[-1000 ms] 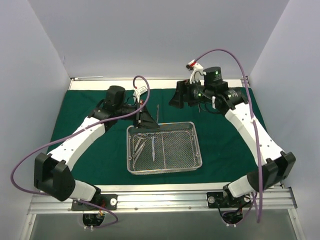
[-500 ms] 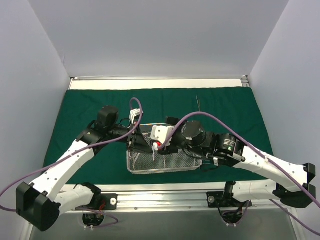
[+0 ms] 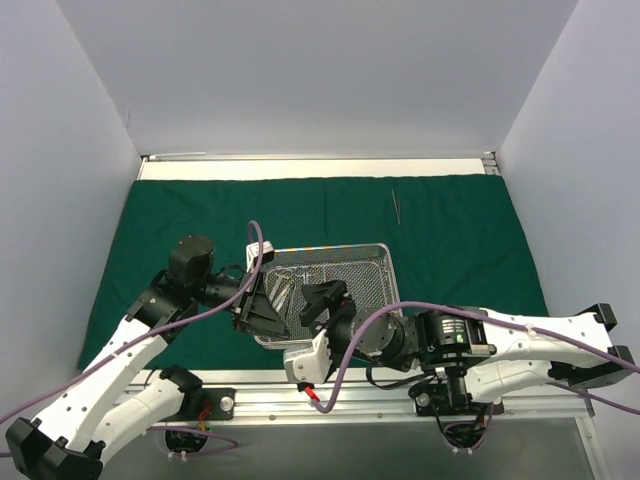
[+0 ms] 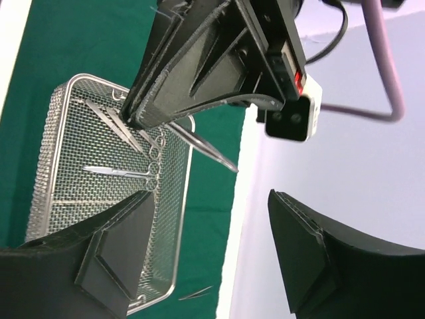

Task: Open and lay out the surgical kit
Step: Place the medical item in the surgical kit.

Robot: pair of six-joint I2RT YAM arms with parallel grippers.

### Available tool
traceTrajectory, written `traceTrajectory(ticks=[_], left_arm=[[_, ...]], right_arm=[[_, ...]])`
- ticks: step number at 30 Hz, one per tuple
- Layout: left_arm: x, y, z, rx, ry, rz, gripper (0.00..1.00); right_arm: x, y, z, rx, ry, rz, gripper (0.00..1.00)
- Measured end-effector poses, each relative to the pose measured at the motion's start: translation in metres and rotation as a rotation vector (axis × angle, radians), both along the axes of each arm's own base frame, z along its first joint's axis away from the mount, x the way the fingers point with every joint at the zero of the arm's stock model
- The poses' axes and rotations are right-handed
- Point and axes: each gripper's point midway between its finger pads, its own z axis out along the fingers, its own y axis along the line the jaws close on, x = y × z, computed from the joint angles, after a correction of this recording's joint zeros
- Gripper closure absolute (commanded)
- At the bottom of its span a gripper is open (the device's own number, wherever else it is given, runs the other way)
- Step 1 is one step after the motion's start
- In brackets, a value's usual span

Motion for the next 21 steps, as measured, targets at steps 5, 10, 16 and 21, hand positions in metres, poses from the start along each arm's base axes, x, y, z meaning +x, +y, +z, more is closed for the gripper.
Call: traceTrajectory(ticks=[5,10,16,21], left_arm=[[-0.008,0.004,0.002,0.023,0.045,-0.036,0.98],[-0.019,0.008,0.001,0.040,0.084,-0.071,0.98],[-0.025,0.011,0.001,0.049,0.108,-0.081,0.98],[-0.028,0.013,0.005,0.041,0.111,-0.081,0.98]], right_arm=[[0.001,0.013,-0.007,-0.048,-0.062,0.033,0.37],[-0.001,0.027,-0.018,-0.090,-0.087,0.072,0.45],[-0.007,0.037,-0.024,-0.108,-0.089,0.118,0.63],[-0.008,0.039,-0.022,-0.105,-0.091,0.134,0.73]])
